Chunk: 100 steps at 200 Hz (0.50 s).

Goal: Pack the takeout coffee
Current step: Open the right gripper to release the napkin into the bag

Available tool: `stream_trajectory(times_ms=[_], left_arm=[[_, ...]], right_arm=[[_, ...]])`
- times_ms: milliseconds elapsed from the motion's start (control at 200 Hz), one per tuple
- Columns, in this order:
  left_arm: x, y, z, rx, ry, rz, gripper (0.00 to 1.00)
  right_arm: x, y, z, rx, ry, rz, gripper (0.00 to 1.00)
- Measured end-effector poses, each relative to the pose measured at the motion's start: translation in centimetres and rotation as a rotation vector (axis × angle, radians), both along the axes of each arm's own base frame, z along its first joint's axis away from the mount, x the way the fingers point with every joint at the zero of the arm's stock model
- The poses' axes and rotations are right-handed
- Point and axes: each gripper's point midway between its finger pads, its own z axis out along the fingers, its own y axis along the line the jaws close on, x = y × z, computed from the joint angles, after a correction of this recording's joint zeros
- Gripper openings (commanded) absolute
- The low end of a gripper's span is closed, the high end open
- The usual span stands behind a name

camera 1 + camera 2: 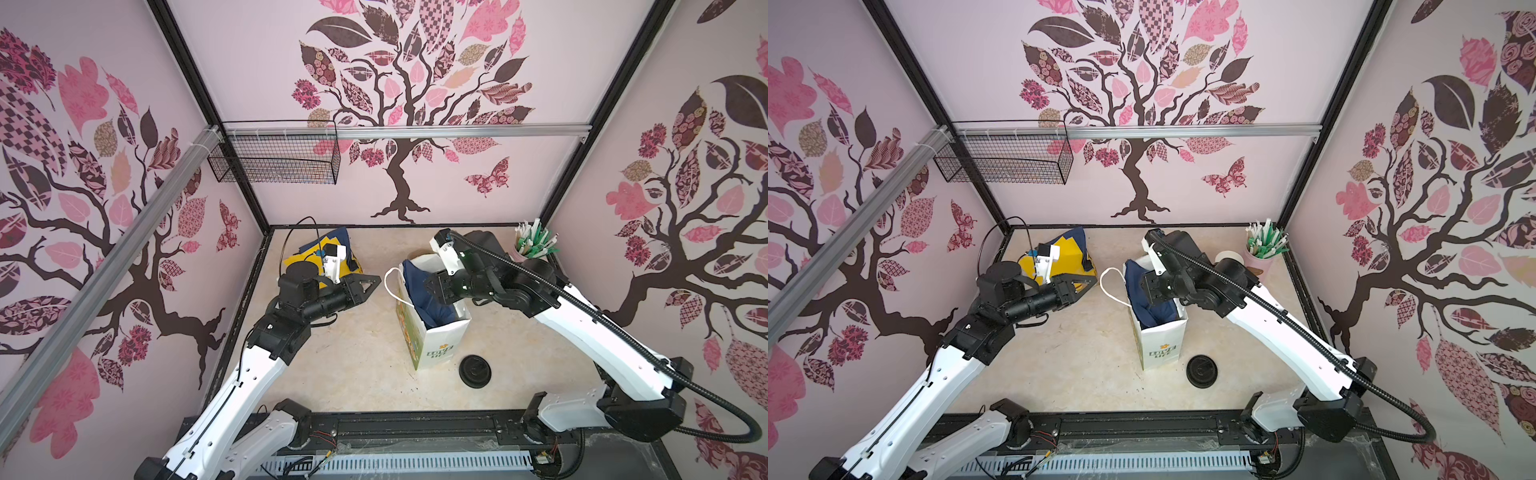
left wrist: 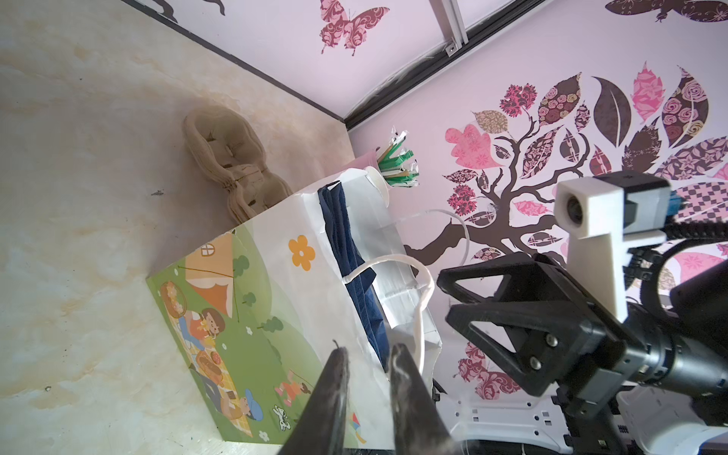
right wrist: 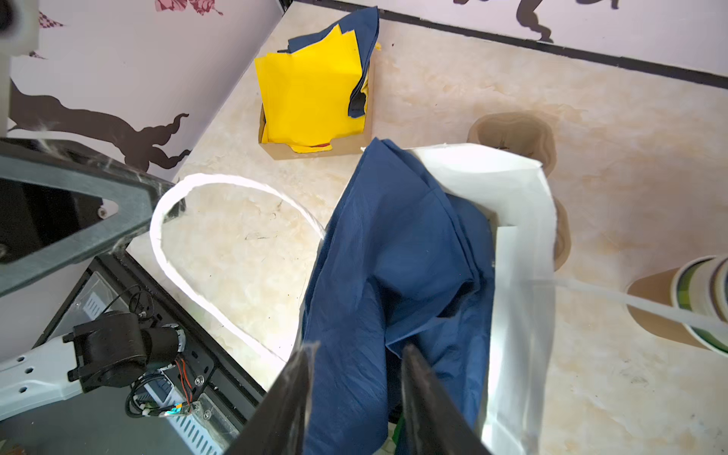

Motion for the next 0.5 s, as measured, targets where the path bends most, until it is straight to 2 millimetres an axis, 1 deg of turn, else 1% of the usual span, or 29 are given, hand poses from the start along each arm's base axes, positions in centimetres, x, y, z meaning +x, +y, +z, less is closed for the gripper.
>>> stream_trajectory(times_ms=[65,85,135,180,250,305,330,375,400,415,455,500], left_arm=[[0.0,0.1,0.1,0.004,-0.009,0.005,0.41],[0.1,0.2,0.1,0.003,-0.006,0.012,0.44],[0.1,0.6,0.3,0.013,-0.026,0.03,0.52],[0.0,1.2,0.6,0.022,-0.038,0.067,0.56],[-0.3,3.0,1.3,0.06,-0.077,0.15,0.58],[-0.6,4.8,2.2,0.091,-0.117,0.233,0.59],[-0.8,5.9,2.8,0.108,-0.144,0.282,0.6],[-1.1,7.7,3.6,0.135,-0.18,0.363,0.61],[-1.3,9.0,3.9,0.157,-0.197,0.423,0.61],[-1.3,9.6,4.0,0.171,-0.206,0.455,0.62],[-1.6,11.6,4.1,0.21,-0.223,0.545,0.65],[-1.9,14.1,3.9,0.268,-0.241,0.657,0.72]], right_arm=[[0.0,-0.4,0.4,0.004,-0.011,-0.017,0.4],[0.1,-0.5,0.5,0.004,-0.015,-0.026,0.42],[0.3,-1.2,0.9,0.003,-0.032,-0.059,0.51],[0.5,-2.1,1.4,-0.007,-0.064,-0.093,0.55],[0.8,-4.4,3.2,-0.012,-0.143,-0.174,0.57],[0.6,-7.1,4.7,-0.011,-0.23,-0.254,0.6],[0.3,-8.7,5.4,-0.013,-0.278,-0.295,0.61],[-0.3,-11.5,6.2,-0.013,-0.361,-0.367,0.7],[-0.7,-13.0,6.3,-0.013,-0.398,-0.412,0.74],[-0.8,-13.9,6.2,-0.024,-0.424,-0.431,0.75],[-1.4,-16.5,5.7,-0.039,-0.486,-0.511,0.75],[-1.6,-19.1,4.6,-0.055,-0.552,-0.601,0.74]])
